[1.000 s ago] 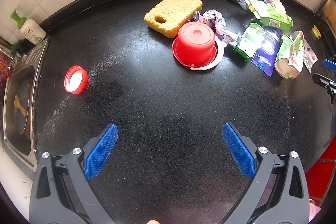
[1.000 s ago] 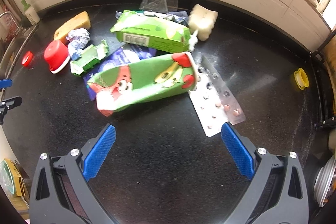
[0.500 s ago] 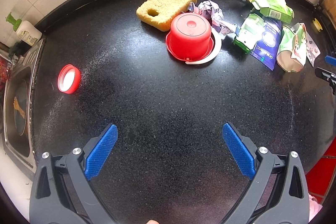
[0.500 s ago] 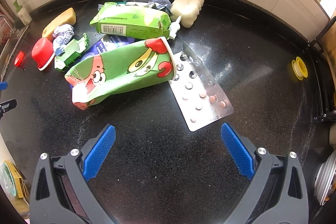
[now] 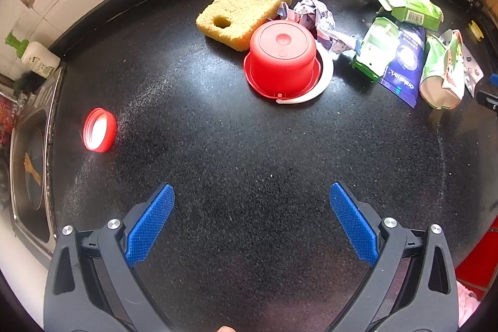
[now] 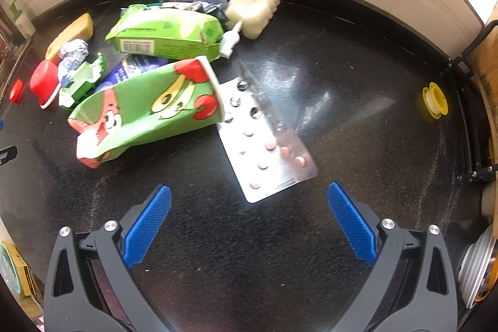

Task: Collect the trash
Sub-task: 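Grasp the red bottle cap with the left tool while the right tool grasps the pill blister pack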

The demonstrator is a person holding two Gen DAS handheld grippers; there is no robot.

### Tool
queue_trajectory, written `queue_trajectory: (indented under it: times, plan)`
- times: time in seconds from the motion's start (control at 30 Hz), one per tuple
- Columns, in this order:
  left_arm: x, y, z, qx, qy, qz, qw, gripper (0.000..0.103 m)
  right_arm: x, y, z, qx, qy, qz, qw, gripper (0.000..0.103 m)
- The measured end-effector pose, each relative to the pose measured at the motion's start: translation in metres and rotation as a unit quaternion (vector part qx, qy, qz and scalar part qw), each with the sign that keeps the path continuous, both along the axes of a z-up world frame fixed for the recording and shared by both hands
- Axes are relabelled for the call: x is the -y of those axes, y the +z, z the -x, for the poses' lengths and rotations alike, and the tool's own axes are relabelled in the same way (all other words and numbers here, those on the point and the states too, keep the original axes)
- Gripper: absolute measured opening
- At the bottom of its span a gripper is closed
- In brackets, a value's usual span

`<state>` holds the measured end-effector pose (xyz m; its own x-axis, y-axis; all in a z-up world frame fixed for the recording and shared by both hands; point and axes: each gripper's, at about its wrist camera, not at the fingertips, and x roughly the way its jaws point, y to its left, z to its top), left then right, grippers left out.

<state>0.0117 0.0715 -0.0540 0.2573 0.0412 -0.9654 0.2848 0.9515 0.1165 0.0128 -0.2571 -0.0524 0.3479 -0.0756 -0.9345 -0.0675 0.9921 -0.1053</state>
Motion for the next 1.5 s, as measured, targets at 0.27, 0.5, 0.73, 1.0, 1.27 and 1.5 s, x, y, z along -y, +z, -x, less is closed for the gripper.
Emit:
queue_trajectory:
  times: [0.27, 0.5, 0.73, 1.0, 1.27, 1.5]
  plan:
    - [-0.007, -0.002, -0.015, -0.002, -0.005, -0.004, 1.0000, 0.097, 0.024, -0.008, -0.020, -0.010, -0.017, 0.013, 1.000, 0.097]
    - [-0.026, -0.003, -0.039, -0.007, 0.012, -0.009, 0.9999, 0.097, 0.037, -0.016, -0.038, -0.022, -0.020, 0.012, 1.000, 0.097]
    - [-0.032, -0.004, -0.051, -0.004, 0.016, -0.004, 0.9998, 0.097, 0.032, -0.020, -0.048, -0.028, -0.009, 0.013, 0.999, 0.097]
    - [-0.054, -0.006, -0.058, 0.003, 0.019, -0.030, 0.9994, 0.097, 0.024, -0.030, -0.054, -0.036, 0.001, 0.009, 0.999, 0.097]
    - [-0.118, -0.008, -0.095, 0.009, 0.078, -0.048, 0.9958, 0.097, 0.021, -0.033, -0.070, -0.036, 0.006, 0.004, 0.999, 0.097]
    - [-0.139, -0.015, -0.116, 0.004, 0.093, -0.033, 0.9951, 0.097, 0.023, -0.034, -0.083, -0.037, 0.007, -0.004, 0.999, 0.097]
